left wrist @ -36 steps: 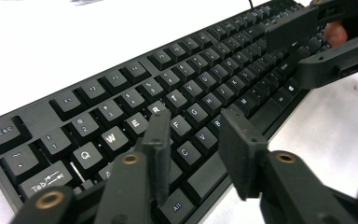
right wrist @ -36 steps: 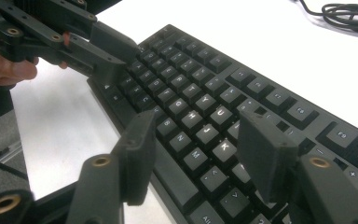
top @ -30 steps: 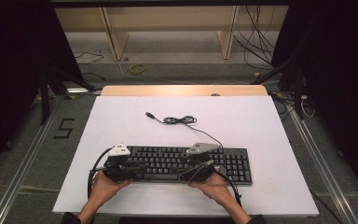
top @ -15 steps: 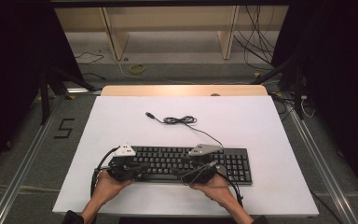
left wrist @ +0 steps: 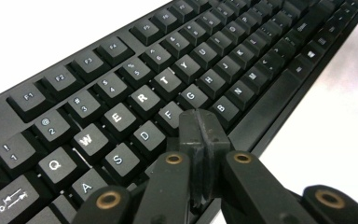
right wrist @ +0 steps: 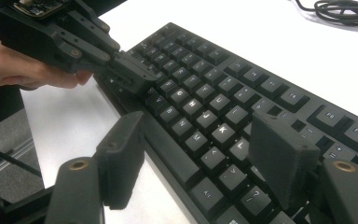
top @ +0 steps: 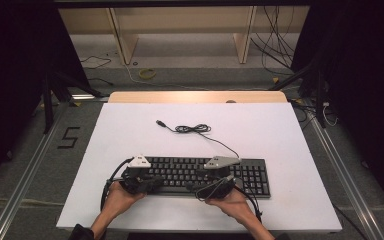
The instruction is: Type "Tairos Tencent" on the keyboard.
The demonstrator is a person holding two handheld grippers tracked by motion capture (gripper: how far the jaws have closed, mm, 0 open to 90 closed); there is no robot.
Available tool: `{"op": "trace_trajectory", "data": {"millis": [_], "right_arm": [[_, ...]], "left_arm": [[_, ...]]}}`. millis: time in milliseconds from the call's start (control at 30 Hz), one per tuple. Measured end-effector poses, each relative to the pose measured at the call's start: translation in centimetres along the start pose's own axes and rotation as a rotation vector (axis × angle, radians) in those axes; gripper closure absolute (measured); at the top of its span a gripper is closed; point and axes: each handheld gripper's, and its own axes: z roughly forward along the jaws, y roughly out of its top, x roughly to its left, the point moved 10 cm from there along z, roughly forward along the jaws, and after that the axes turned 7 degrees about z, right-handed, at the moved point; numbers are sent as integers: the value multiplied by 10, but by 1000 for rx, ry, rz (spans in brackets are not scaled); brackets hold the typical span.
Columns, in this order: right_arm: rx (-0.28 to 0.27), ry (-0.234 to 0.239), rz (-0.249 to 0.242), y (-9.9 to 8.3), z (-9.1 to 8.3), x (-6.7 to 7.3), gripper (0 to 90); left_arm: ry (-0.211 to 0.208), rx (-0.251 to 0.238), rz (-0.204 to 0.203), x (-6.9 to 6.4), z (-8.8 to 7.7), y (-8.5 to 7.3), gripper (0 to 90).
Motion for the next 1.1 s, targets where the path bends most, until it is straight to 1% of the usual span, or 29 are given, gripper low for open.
{"op": "trace_trajectory", "data": {"millis": [167,367,400,433,533,633,700,767,900,1033,1100], "right_arm": [[-3,-2,5,0,-1,0,355],[-9,0,1,-1,-3,1,355],[-8,0,1,-1,-3,1,355],[-8,0,0,-1,-3,1,355],[-4,-1,0,-2,-3,1,355],[-3,-3,1,-3,-3,1,355],[-4,-3,1,-3,-3,1,355],[-4,-2,0,-3,-3,1,355],[-8,-3,4,-2,-4,1,355],[-10,-2,6,-2,-4,1,355],[-10,-2,3,-2,-4,1,355]], "left_arm": [[2,12,1,1,1,-2,893],[0,13,-3,1,2,-2,893],[0,17,-5,0,3,-3,894],[4,31,6,1,4,-4,894],[7,30,6,-1,5,-4,895],[1,30,-4,0,4,-4,895],[5,31,6,0,3,-4,894],[8,21,4,0,3,-2,894],[5,-14,-7,1,-2,2,892],[0,-52,-24,2,-6,6,856],[-5,-68,-26,2,-8,8,826]]}}
